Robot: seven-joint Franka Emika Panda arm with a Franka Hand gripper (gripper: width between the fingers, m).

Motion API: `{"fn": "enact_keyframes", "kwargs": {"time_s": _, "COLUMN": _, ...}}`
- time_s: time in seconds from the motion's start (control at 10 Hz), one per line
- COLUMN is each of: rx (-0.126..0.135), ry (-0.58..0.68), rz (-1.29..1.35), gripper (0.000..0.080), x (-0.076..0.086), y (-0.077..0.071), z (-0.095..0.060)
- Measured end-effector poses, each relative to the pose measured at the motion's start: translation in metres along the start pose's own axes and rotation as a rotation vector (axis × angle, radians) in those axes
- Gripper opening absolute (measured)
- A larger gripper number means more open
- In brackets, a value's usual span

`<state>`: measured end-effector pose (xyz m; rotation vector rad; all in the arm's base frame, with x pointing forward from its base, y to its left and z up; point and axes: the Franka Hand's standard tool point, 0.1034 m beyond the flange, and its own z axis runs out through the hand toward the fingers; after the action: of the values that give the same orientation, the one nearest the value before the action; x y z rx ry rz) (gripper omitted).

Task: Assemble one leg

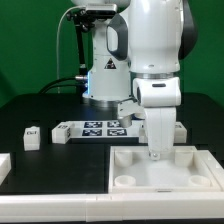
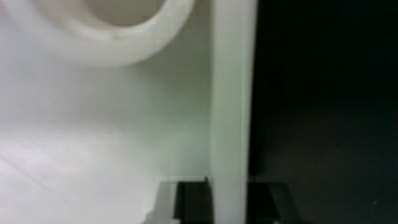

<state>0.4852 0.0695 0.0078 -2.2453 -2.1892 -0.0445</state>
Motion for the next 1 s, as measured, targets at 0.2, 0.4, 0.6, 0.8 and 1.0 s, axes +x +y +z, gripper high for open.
{"fn": "enact_keyframes", "kwargs": {"time_s": 0.2, "rx": 0.000, "ry": 0.000, "rz": 0.001, "gripper": 0.0239, "x": -0.0004, "y": 0.0000, "z": 0.0000}}
{"fn": "enact_keyframes", "kwargs": {"time_s": 0.4, "rx": 0.000, "ry": 0.000, "rz": 0.001, "gripper": 0.0374, "x": -0.0005, "y": 0.0000, "z": 0.0000}}
{"fn": "enact_keyframes", "kwargs": {"time_s": 0.6, "rx": 0.000, "ry": 0.000, "rz": 0.002, "gripper": 0.0619, "x": -0.0007, "y": 0.0001, "z": 0.0000}}
{"fn": "enact_keyframes", "kwargs": {"time_s": 0.8, "rx": 0.000, "ry": 0.000, "rz": 0.002, "gripper": 0.0643, "x": -0.0008, "y": 0.0001, "z": 0.0000}}
{"fn": "enact_keyframes", "kwargs": {"time_s": 1.0, "rx": 0.000, "ry": 0.000, "rz": 0.002, "gripper": 0.0648, "x": -0.0008, "y": 0.0001, "z": 0.0000}}
